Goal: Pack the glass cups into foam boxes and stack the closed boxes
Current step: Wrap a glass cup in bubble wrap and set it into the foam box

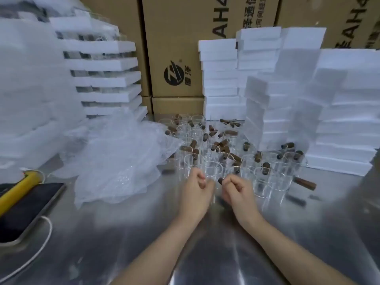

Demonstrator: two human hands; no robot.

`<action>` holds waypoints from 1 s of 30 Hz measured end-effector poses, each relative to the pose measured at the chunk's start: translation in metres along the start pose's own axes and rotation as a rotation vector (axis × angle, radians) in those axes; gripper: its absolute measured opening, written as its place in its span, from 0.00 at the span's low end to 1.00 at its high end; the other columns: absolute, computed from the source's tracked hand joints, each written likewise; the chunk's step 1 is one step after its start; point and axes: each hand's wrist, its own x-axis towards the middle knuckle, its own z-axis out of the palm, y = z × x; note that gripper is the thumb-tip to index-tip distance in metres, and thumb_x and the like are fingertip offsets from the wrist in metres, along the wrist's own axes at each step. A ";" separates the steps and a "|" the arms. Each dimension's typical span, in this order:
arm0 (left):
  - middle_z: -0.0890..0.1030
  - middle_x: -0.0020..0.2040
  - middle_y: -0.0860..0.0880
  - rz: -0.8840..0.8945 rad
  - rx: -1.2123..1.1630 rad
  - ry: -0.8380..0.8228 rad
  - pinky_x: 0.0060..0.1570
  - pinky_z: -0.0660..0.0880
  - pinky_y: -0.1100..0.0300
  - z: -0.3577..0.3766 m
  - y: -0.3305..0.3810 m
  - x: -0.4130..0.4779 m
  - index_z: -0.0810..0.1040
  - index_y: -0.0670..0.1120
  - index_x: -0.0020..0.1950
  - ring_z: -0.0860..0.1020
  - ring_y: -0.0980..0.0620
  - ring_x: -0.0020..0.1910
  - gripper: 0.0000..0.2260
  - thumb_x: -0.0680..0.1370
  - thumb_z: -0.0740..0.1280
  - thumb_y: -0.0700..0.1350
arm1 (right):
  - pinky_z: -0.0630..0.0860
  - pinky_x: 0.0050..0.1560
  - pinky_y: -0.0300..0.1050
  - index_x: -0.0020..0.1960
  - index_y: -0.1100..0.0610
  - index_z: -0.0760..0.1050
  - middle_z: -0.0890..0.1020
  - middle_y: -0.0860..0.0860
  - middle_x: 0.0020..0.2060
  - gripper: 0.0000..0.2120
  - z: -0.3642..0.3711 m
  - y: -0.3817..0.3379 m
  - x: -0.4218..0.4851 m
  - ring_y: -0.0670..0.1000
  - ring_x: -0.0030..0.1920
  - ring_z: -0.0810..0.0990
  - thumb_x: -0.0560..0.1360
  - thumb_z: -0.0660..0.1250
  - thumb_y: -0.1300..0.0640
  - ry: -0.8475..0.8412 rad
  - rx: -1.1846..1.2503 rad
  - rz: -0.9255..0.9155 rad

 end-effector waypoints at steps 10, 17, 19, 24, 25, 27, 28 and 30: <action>0.81 0.38 0.46 0.168 0.425 -0.135 0.41 0.75 0.51 0.001 0.003 -0.002 0.68 0.52 0.64 0.80 0.45 0.41 0.13 0.79 0.60 0.46 | 0.64 0.29 0.37 0.29 0.57 0.67 0.69 0.47 0.20 0.14 0.002 0.001 0.002 0.43 0.24 0.66 0.72 0.58 0.65 -0.092 -0.026 -0.012; 0.80 0.35 0.45 0.271 0.353 -0.070 0.36 0.72 0.50 0.000 0.000 -0.002 0.69 0.48 0.53 0.78 0.42 0.36 0.02 0.81 0.60 0.44 | 0.66 0.30 0.43 0.29 0.51 0.69 0.71 0.48 0.23 0.11 -0.010 -0.011 0.003 0.45 0.26 0.68 0.70 0.59 0.51 -0.001 -0.142 -0.158; 0.81 0.36 0.45 0.357 0.370 -0.052 0.35 0.73 0.50 -0.002 -0.001 -0.002 0.69 0.49 0.54 0.78 0.42 0.35 0.03 0.81 0.60 0.45 | 0.67 0.32 0.46 0.30 0.52 0.70 0.72 0.51 0.25 0.11 -0.019 -0.015 0.010 0.47 0.28 0.69 0.71 0.60 0.53 0.080 -0.144 -0.124; 0.76 0.26 0.46 0.633 0.398 0.094 0.24 0.71 0.50 -0.019 0.007 0.003 0.66 0.53 0.54 0.74 0.44 0.24 0.03 0.81 0.58 0.48 | 0.73 0.41 0.45 0.47 0.44 0.75 0.79 0.42 0.38 0.07 -0.022 -0.016 0.017 0.44 0.36 0.76 0.80 0.61 0.55 -0.001 -0.343 -0.049; 0.76 0.26 0.46 0.680 0.413 0.122 0.23 0.71 0.51 -0.023 0.008 0.008 0.66 0.53 0.54 0.74 0.44 0.23 0.03 0.81 0.57 0.48 | 0.72 0.39 0.42 0.51 0.44 0.75 0.80 0.41 0.38 0.06 -0.019 -0.015 0.013 0.42 0.34 0.76 0.81 0.60 0.53 -0.062 -0.332 -0.044; 0.78 0.29 0.46 0.744 0.430 0.113 0.25 0.74 0.51 -0.031 0.009 0.013 0.66 0.53 0.53 0.76 0.44 0.25 0.04 0.80 0.55 0.48 | 0.71 0.31 0.37 0.57 0.43 0.73 0.82 0.41 0.39 0.07 -0.010 -0.010 0.003 0.42 0.27 0.76 0.81 0.59 0.51 -0.178 -0.214 -0.003; 0.79 0.31 0.46 0.776 0.439 0.094 0.26 0.75 0.51 -0.034 0.008 0.013 0.67 0.52 0.53 0.78 0.44 0.27 0.04 0.79 0.55 0.47 | 0.70 0.26 0.36 0.58 0.45 0.73 0.82 0.44 0.40 0.08 -0.005 -0.007 -0.002 0.45 0.25 0.75 0.81 0.59 0.52 -0.208 -0.129 0.046; 0.80 0.34 0.48 0.825 0.418 0.079 0.31 0.77 0.52 -0.034 0.006 0.012 0.68 0.52 0.52 0.79 0.47 0.31 0.06 0.78 0.58 0.43 | 0.69 0.22 0.38 0.59 0.51 0.74 0.80 0.49 0.39 0.08 0.002 -0.004 -0.005 0.49 0.25 0.75 0.81 0.59 0.57 -0.238 0.009 0.127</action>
